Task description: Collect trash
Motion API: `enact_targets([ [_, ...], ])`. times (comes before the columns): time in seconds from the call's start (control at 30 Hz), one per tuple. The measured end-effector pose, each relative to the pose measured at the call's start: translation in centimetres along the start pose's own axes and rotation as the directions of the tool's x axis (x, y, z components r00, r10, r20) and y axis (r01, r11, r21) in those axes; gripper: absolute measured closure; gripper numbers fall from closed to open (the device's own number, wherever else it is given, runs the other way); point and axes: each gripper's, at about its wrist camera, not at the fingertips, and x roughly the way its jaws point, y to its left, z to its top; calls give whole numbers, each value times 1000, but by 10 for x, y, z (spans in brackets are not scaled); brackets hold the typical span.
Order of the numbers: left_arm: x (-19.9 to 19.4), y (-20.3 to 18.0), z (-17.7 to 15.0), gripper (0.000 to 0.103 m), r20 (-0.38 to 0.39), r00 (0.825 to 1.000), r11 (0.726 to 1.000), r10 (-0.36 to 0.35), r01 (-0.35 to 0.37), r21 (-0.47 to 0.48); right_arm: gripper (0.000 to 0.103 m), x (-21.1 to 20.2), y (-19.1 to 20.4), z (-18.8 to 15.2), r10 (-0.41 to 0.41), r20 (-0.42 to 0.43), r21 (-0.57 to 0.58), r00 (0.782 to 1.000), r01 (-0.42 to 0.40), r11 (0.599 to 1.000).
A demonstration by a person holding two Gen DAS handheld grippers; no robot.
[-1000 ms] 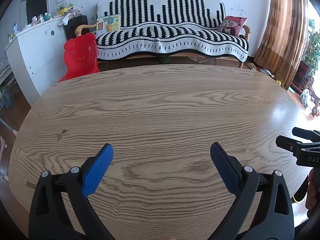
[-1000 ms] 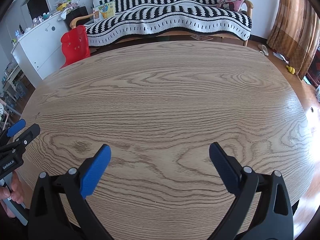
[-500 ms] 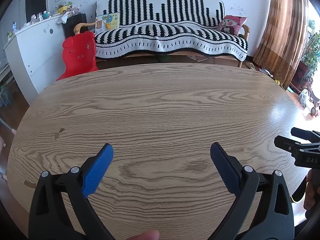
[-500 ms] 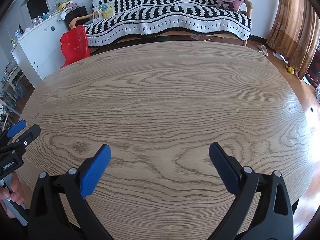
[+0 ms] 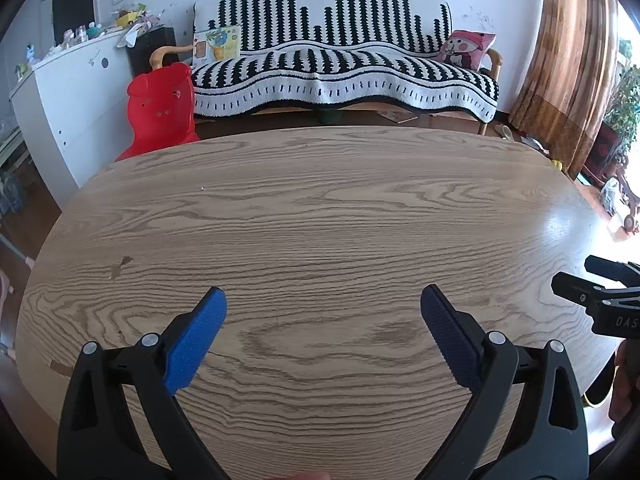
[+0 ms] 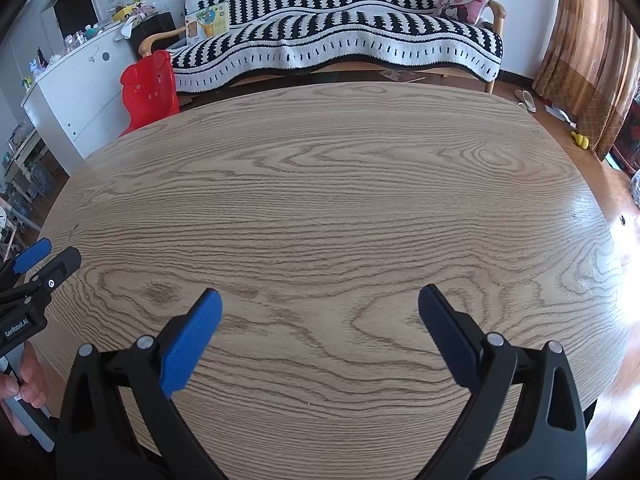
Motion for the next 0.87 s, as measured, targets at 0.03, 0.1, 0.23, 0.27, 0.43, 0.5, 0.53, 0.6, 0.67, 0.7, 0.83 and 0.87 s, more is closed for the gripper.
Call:
enact_targets([
  [0.03,0,0,0,8,0,1000,1000,0,0,1,8,0,0,0,-1,0,1,1000,1,1000],
  [0.1,0,-2,0,8,-1,1000,1000,1,-1,-2,8,0,0,0,0,-1,-1,1000,0,1000],
  [0.23,-2,-3,-1,8,2,1000,1000,4,-4,2,8,1,0,1,-1,-2,-2,1000,1,1000],
  [0.27,-1,-4,-1,8,2,1000,1000,5,-5,4,8,0,0,1,0,-3,-4,1000,0,1000],
  [0.43,-5,-5,-2,8,15,1000,1000,9,-9,9,8,0,2,1,1,-1,-11,1000,-1,1000],
  [0.5,-8,-6,-3,8,27,999,1000,17,-17,16,8,-1,3,0,-2,2,-18,1000,2,1000],
  [0.53,-9,-7,-4,8,30,999,1000,18,-19,21,8,-2,3,-1,-1,3,-20,1000,1,1000],
  [0.6,-10,-7,-5,8,40,999,999,24,-25,30,8,-1,4,-1,-3,3,-22,1000,3,1000],
  [0.67,-11,-7,-6,8,47,998,999,38,-39,37,8,0,4,-2,-6,0,-23,1000,6,1000],
  [0.7,-11,-6,-5,8,47,998,998,45,-47,40,8,0,3,-2,-6,-1,-24,1000,6,1000],
  [0.83,-7,0,-4,8,29,998,998,47,-48,30,8,2,4,-2,-10,-3,-29,1000,10,1000],
  [0.87,-6,2,-5,8,23,999,999,43,-43,26,8,3,3,-2,-11,-5,-30,1000,11,999],
])
